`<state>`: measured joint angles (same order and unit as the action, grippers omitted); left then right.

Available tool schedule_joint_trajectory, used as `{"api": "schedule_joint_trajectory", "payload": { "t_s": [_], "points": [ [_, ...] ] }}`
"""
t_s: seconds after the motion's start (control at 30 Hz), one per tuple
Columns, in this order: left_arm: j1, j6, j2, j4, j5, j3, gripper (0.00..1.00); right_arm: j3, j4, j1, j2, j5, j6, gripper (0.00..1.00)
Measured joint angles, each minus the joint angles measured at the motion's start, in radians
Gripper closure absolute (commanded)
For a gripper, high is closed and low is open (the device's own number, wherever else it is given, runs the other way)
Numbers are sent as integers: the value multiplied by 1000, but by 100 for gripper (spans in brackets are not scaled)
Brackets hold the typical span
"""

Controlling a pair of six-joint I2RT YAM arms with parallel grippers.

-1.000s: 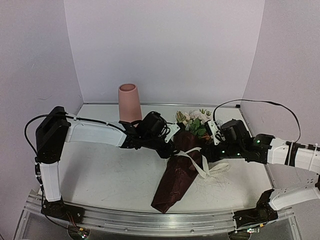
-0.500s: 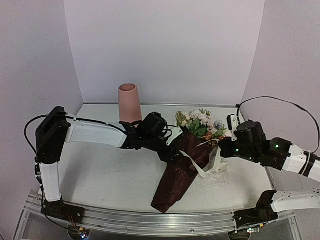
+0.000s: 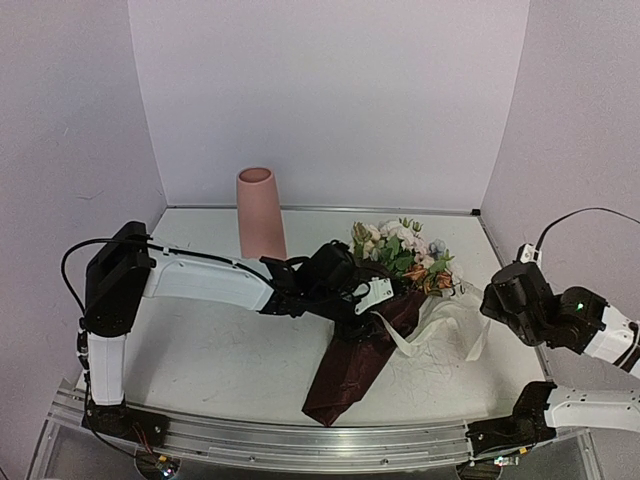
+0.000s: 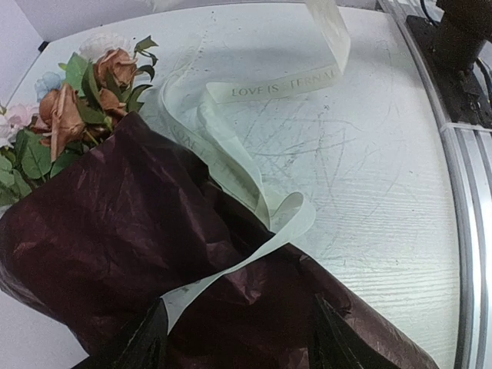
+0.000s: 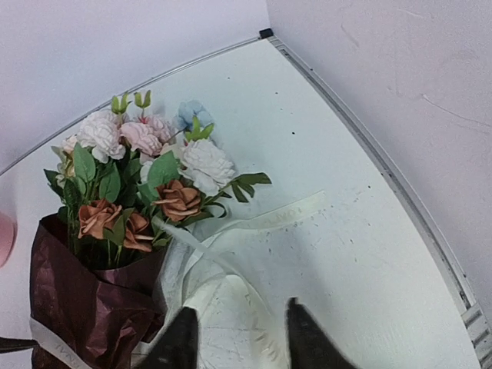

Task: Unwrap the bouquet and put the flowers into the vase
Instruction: Untie the ribbon from the wrapping paper.

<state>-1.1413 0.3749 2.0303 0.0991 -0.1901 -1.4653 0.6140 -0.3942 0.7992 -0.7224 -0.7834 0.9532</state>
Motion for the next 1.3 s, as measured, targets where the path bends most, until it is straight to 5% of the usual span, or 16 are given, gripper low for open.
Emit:
{"api": "schedule_joint_trajectory", "payload": {
  "t_s": [0.4, 0.7, 1.03, 1.3],
  "points": [
    [-9, 137, 127, 63, 1, -172, 41, 0, -44, 0, 52, -18, 34, 12],
    [-10, 166, 240, 190, 0, -289, 98, -7, -38, 0, 128, -16, 26, 22],
    [-9, 43, 163, 180, 61, -312, 100, -23, 16, 0, 65, 25, -3, 23],
    [42, -157, -82, 52, 228, -73, 100, -29, 127, 0, -34, 121, -90, 23]
  ]
}}
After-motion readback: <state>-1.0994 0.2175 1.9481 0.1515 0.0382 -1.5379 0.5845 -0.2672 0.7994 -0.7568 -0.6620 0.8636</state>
